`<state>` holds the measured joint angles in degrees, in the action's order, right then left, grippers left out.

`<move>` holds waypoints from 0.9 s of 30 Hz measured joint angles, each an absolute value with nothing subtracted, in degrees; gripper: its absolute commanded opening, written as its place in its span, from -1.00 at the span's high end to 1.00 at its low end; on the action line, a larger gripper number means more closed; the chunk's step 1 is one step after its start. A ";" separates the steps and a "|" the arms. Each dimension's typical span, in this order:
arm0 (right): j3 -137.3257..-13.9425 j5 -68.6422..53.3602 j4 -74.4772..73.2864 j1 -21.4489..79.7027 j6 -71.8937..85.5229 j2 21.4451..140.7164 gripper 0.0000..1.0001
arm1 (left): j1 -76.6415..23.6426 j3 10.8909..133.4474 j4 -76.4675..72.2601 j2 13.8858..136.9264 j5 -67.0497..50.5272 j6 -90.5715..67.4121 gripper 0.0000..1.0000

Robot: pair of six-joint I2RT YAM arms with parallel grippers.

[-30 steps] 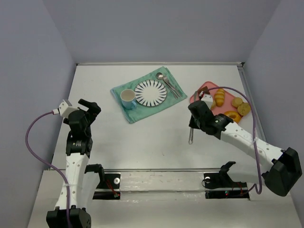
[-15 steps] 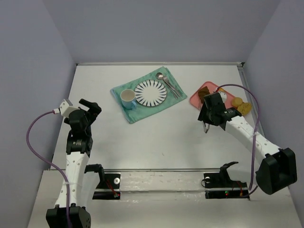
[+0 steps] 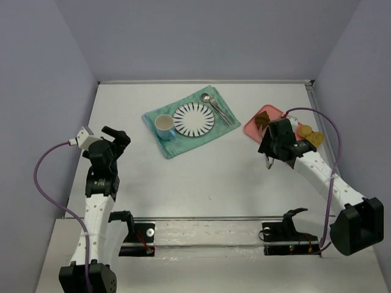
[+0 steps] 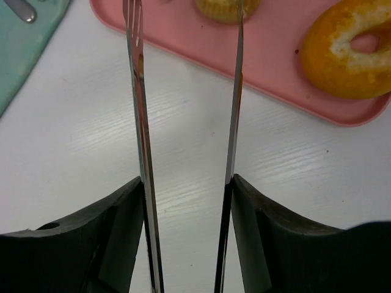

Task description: Place the bread

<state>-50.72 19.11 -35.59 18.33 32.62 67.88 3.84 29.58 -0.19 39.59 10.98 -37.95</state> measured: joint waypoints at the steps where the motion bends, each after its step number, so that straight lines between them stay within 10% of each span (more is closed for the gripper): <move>1: -50.72 19.33 -35.59 18.33 32.56 66.61 -0.22 | 3.84 29.58 -0.19 39.66 10.98 -37.95 -0.98; 15: -50.72 22.15 -35.38 15.86 32.25 68.31 -0.21 | 3.84 29.58 -0.23 40.07 10.94 -37.95 -0.98; 27: -48.56 17.93 -27.99 12.71 30.11 72.18 0.28 | 3.84 29.58 -0.23 40.01 10.66 -37.95 -0.98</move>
<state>-48.56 17.93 -27.99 12.71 30.11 72.18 3.84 29.58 -0.23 40.01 10.66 -37.95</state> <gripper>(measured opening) 0.431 0.990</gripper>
